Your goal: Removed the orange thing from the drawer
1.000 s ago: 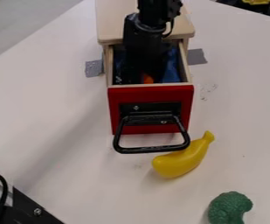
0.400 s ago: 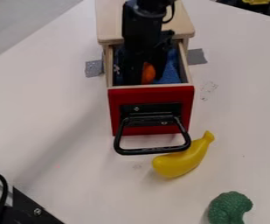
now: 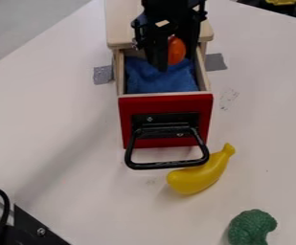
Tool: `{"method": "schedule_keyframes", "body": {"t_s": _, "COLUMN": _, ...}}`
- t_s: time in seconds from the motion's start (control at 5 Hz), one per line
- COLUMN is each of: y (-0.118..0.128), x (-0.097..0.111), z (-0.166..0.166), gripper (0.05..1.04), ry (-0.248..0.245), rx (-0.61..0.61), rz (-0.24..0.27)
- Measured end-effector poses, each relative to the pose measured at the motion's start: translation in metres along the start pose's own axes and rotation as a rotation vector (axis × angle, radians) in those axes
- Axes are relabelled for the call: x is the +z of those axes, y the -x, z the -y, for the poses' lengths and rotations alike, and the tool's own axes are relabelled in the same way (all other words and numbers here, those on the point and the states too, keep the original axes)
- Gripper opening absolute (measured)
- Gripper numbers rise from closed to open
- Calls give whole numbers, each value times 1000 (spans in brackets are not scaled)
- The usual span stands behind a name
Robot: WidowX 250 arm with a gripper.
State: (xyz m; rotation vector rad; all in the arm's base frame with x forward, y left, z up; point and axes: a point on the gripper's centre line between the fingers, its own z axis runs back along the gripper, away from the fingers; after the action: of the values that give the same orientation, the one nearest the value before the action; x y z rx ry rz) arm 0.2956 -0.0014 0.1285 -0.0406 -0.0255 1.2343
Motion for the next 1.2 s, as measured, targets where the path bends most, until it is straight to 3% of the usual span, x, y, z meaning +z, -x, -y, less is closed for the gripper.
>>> {"method": "schedule_keyframes", "body": {"t_s": 0.2, "y": -1, "x": 8, "z": -3, "gripper": 656, "ry": 16, "rx": -19, "rz": 6}}
{"method": "schedule_keyframes", "body": {"t_s": 0.4, "y": -15, "x": 8, "z": -12, "gripper": 656, "ry": -8, "rx": -24, "rz": 7}}
{"method": "schedule_keyframes", "body": {"t_s": 0.8, "y": -49, "x": -4, "z": -52, "gripper": 656, "ry": -148, "rx": -21, "rz": 63}}
{"method": "schedule_keyframes", "body": {"t_s": 1.2, "y": -61, "x": -8, "z": -79, "gripper": 656, "ry": -252, "rx": -50, "rz": 97}}
